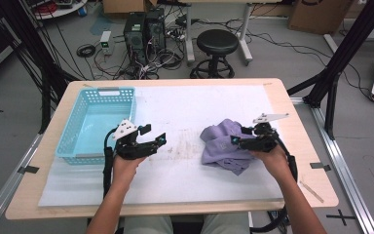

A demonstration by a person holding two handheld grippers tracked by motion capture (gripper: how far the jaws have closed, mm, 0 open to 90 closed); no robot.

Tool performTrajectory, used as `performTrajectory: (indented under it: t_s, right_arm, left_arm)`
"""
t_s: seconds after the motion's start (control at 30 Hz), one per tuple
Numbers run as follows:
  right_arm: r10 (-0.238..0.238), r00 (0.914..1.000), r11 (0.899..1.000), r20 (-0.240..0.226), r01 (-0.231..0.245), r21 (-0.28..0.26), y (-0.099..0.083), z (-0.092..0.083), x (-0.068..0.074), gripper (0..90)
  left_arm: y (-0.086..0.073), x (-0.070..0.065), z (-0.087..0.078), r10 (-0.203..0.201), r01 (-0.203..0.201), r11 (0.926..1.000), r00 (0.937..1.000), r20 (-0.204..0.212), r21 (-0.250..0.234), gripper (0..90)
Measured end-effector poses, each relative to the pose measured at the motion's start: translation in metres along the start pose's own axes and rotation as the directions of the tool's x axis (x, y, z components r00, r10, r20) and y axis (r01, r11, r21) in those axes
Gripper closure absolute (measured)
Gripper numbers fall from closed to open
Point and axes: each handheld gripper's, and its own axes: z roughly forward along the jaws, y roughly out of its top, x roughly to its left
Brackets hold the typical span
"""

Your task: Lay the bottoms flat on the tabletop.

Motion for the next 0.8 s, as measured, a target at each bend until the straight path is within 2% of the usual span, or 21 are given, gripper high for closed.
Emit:
performTrajectory:
  t_s: [0.07, 0.1, 0.13, 0.17, 0.2, 0.23, 0.37, 0.43, 0.5, 0.57, 0.63, 0.7, 0.73, 0.8]
  right_arm:
    - [-0.025, 0.9994, 0.998, -0.023, 0.026, 0.060, -0.008, 0.014, 0.006, 36.5]
    - [-0.039, 0.9988, 0.995, -0.029, 0.041, 0.086, -0.012, 0.019, 0.009, 46.3]
    - [-0.057, 0.9977, 0.993, -0.037, 0.061, 0.106, -0.016, 0.020, 0.011, 62.5]
    - [-0.086, 0.9955, 0.989, -0.041, 0.090, 0.117, -0.019, 0.019, 0.012, 73.1]
    - [-0.098, 0.9940, 0.988, -0.048, 0.103, 0.117, -0.022, 0.016, 0.014, 80.7]
    - [-0.112, 0.9917, 0.987, -0.063, 0.118, 0.112, -0.025, 0.011, 0.015, 84.1]
    - [-0.168, 0.9782, 0.980, -0.122, 0.179, 0.087, -0.037, -0.015, 0.018, 84.5]
    - [-0.198, 0.9677, 0.974, -0.156, 0.212, 0.081, -0.045, -0.027, 0.019, 84.5]
    - [-0.225, 0.9600, 0.966, -0.167, 0.242, 0.091, -0.053, -0.038, 0.018, 83.8]
    - [-0.211, 0.9632, 0.969, -0.166, 0.228, 0.091, -0.061, -0.048, 0.015, 82.1]
    - [-0.189, 0.9678, 0.978, -0.166, 0.201, 0.056, -0.069, -0.060, 0.011, 74.7]
    - [-0.131, 0.9784, 0.991, -0.160, 0.134, 0.005, -0.073, -0.072, 0.005, 63.0]
    - [-0.106, 0.9825, 0.994, -0.153, 0.103, -0.026, -0.074, -0.078, 0.001, 60.8]
    - [-0.071, 0.9882, 0.995, -0.136, 0.060, -0.084, -0.075, -0.089, -0.004, 56.2]
  left_arm:
    - [0.001, 0.000, 0.005, -0.004, 0.004, 0.9999, 0.9999, 0.009, 0.010, 32.0]
    - [0.001, 0.000, 0.007, -0.004, 0.004, 0.9999, 0.9999, 0.010, 0.015, 32.0]
    - [0.002, -0.001, 0.009, -0.006, 0.006, 0.9998, 0.9999, 0.014, 0.019, 32.0]
    - [0.003, -0.002, 0.011, -0.005, 0.005, 0.9998, 0.9998, 0.017, 0.022, 32.0]
    - [0.004, -0.002, 0.013, -0.001, 0.000, 0.9997, 0.9997, 0.023, 0.026, 32.1]
    - [0.004, -0.003, 0.015, -0.002, 0.001, 0.9997, 0.9998, 0.021, 0.025, 32.3]
    - [0.003, -0.006, 0.028, 0.001, -0.004, 0.9985, 0.9990, 0.044, 0.055, 32.3]
    - [0.004, -0.009, 0.036, 0.001, -0.005, 0.9979, 0.9983, 0.058, 0.064, 32.3]
    - [0.005, -0.012, 0.044, 0.007, -0.012, 0.9974, 0.9972, 0.075, 0.070, 32.3]
    - [0.006, -0.017, 0.054, 0.021, -0.029, 0.9963, 0.9955, 0.093, 0.082, 32.3]
    - [0.008, -0.021, 0.062, 0.025, -0.034, 0.9962, 0.9931, 0.114, 0.080, 32.3]
    - [0.009, -0.025, 0.072, 0.038, -0.050, 0.9950, 0.9903, 0.134, 0.087, 32.3]
    - [0.009, -0.027, 0.078, 0.039, -0.052, 0.9945, 0.9891, 0.142, 0.091, 32.3]
    - [0.009, -0.030, 0.090, 0.037, -0.054, 0.9931, 0.9867, 0.159, 0.104, 32.3]
